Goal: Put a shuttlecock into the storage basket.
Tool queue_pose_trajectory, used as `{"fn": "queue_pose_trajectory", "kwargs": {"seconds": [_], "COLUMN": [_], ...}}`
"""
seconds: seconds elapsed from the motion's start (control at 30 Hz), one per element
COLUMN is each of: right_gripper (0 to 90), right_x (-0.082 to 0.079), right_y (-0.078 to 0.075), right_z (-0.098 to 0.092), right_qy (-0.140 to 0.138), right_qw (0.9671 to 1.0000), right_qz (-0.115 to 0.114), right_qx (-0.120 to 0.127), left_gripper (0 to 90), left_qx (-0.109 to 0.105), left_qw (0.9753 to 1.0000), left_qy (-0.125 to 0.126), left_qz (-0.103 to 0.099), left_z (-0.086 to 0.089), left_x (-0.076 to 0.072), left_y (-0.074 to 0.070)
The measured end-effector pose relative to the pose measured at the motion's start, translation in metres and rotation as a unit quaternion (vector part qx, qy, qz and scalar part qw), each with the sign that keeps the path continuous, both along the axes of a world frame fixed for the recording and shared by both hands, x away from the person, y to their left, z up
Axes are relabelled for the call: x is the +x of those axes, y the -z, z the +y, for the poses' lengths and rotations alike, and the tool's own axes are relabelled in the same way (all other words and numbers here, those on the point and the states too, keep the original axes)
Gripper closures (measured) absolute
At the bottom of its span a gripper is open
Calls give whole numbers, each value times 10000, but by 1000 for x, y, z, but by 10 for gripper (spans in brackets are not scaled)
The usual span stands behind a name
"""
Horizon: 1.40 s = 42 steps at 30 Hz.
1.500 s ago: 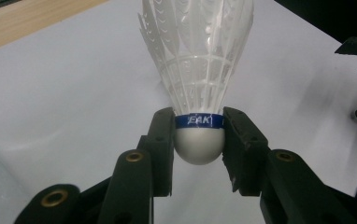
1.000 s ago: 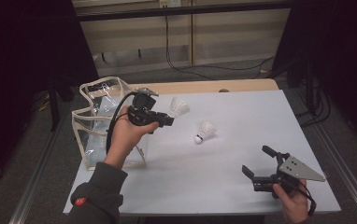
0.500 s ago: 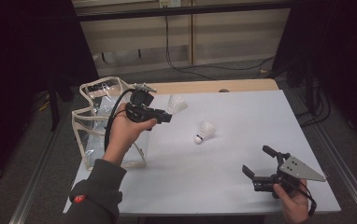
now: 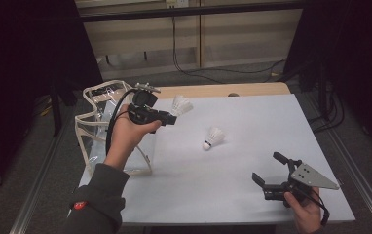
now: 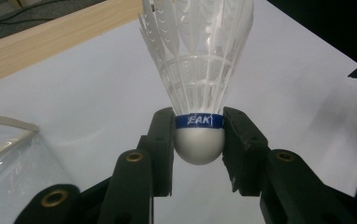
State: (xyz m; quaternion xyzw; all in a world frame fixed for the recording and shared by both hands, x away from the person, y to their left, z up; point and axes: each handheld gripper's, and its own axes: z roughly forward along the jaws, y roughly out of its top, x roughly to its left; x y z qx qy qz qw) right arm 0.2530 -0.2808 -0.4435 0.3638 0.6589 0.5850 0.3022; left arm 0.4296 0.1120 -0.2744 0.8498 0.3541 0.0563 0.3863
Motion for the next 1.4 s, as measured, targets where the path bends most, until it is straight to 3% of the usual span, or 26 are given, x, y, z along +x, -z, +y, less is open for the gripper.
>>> {"fn": "queue_pose_trajectory", "kwargs": {"seconds": [0.83, 1.4], "right_gripper": [4, 4], "right_x": [0, 0], "right_y": [0, -1], "right_z": [-1, -1], "right_qy": [18, 23], "right_qw": [10000, 10000], "right_qz": [-7, -12], "right_qx": [0, 5], "left_gripper": [657, 657], "left_qx": [-1, -44], "left_qw": [9998, 9991], "left_qy": [-176, -426], "left_qz": [-40, -75], "left_z": [11, 21], "left_x": [7, 12], "left_y": [-15, -26]}}
